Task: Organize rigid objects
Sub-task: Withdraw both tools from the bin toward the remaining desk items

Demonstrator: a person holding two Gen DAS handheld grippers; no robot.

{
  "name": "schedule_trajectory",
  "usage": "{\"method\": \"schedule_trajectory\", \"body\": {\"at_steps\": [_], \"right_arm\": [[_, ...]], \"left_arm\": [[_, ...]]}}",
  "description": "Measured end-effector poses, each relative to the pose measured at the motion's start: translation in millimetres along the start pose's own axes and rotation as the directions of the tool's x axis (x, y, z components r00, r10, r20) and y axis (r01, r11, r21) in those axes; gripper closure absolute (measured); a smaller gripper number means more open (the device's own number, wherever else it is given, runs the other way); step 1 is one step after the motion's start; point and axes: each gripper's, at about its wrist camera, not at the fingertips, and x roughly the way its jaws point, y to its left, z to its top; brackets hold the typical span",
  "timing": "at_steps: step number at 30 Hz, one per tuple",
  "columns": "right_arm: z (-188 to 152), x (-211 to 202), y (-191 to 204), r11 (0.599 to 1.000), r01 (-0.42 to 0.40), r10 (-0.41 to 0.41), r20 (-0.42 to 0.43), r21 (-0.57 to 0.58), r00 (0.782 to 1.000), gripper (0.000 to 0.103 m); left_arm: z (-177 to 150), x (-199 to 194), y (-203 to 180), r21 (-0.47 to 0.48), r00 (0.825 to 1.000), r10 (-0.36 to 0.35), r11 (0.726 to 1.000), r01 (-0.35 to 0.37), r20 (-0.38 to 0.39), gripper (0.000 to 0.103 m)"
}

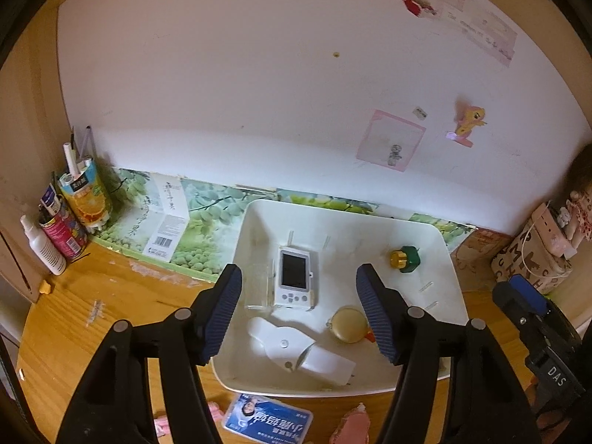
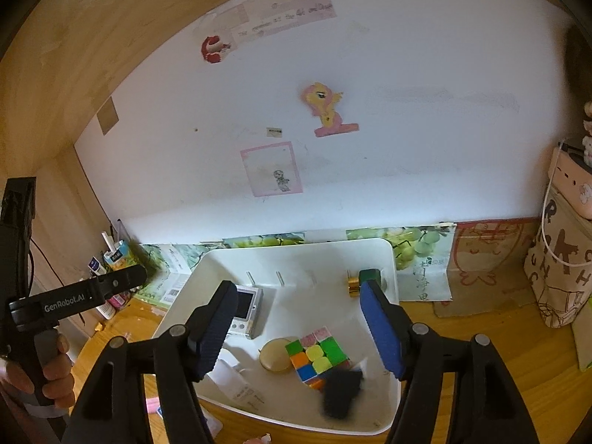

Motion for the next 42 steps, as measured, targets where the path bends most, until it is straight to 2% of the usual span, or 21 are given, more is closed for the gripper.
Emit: {"method": "schedule_trajectory", "body": {"at_steps": [17,24,42], "right_arm": [[1,-20,15,1.0,0.023,-0.023,0.003,0.01,1.0,0.03],[-8,-30,29,0.999,0.048,-0.047,-0.011,0.016,0.999,0.029],[-49,-57,85,0.992,0.112,-0.108,-0.072,0.049,0.991,0.027]], "left_arm": [[-14,-26,39,-0.041,0.998,0.061,0.997,-0.061,-0.005,0.034],[-24,-35,62,-0.052,0.997,0.067,0.996,-0.069,-0.04,0.034],[-55,-76,115,-0.015,0.998,0.025,1.0,-0.026,-0.063,0.034]]}}
